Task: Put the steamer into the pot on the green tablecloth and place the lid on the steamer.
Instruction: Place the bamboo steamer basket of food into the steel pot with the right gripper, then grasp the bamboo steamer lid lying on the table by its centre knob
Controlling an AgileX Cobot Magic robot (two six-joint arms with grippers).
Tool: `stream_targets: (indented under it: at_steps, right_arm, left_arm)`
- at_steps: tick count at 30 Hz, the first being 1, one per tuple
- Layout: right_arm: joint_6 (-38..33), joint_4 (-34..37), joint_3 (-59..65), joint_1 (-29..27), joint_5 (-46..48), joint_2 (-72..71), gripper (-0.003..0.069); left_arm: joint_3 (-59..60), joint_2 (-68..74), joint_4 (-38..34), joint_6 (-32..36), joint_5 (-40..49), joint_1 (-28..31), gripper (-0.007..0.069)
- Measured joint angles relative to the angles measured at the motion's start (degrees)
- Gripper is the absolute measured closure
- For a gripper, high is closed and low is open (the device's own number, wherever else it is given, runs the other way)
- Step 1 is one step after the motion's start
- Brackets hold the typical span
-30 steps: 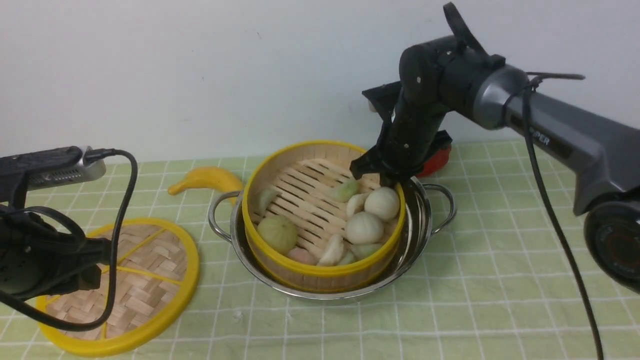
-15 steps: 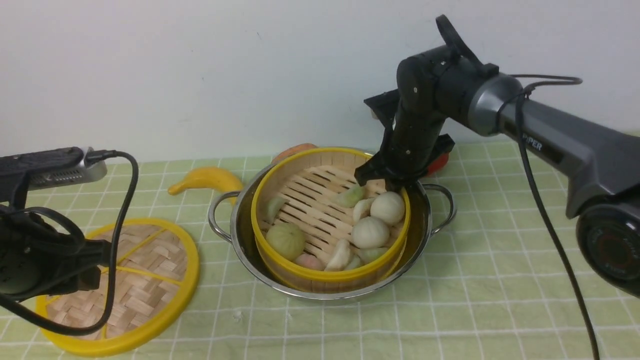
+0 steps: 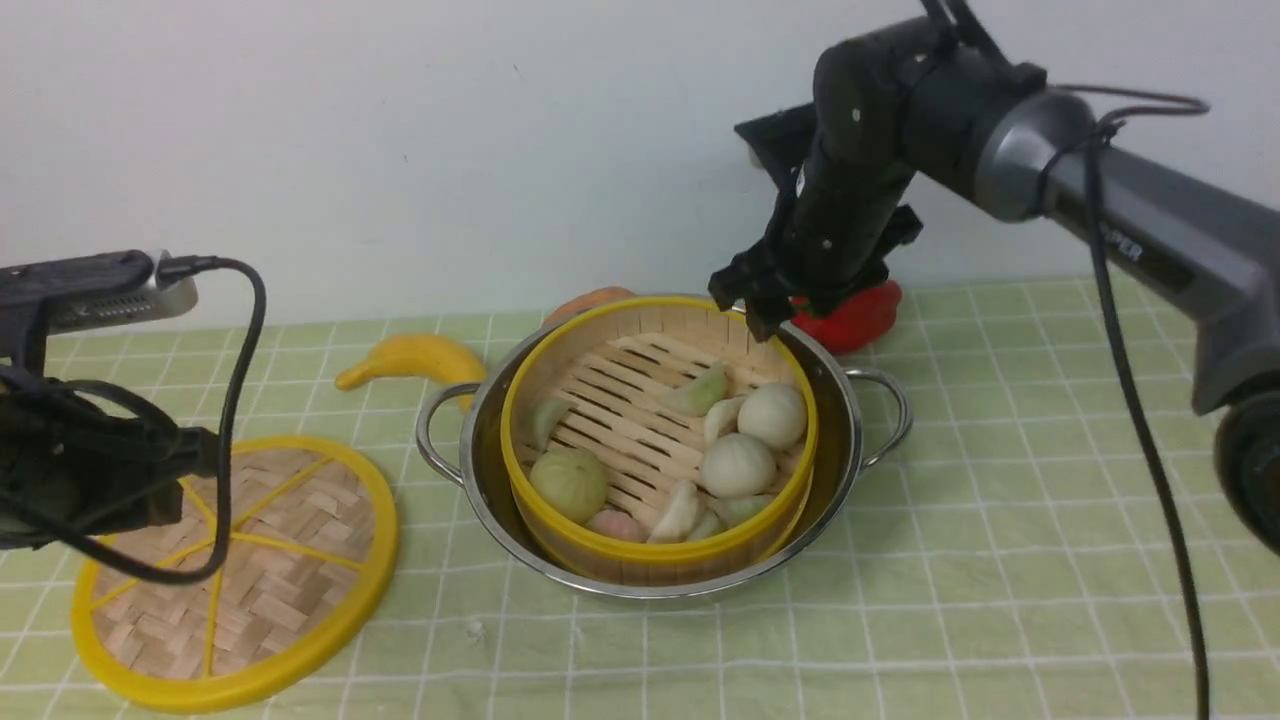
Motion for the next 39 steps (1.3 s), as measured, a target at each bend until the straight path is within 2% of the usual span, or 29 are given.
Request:
stream_targets:
  at_steps: [8, 15, 21, 28, 39]
  right_arm:
    - [-0.1, -2.28, 0.0, -1.45, 0.05, -5.45, 0.0151]
    - [-1.46, 1.65, 0.64, -4.63, 0.1, -12.03, 0.0151]
    - [-2.81, 2.88, 8.19, -4.87, -0.11, -21.31, 0.0151]
    - [-4.01, 2.14, 20.73, -4.87, 0.07, -39.93, 0.015]
    - [-4.12, 1.83, 25.45, -4.87, 0.06, -64.09, 0.015]
  left_arm:
    - [-8.3, 10.17, 3.42, -3.19, -0.02, 0.0, 0.0382]
    - [-13.2, 20.77, 4.4, -3.56, -0.03, 0.0, 0.0382]
    - [-13.51, 26.33, 5.43, -3.6, -0.57, 0.0, 0.0382]
    - [-13.53, 28.86, 5.81, -3.6, -2.66, 0.0, 0.0382]
    - [-13.58, 31.0, 5.88, -3.62, -3.25, 0.0, 0.0382]
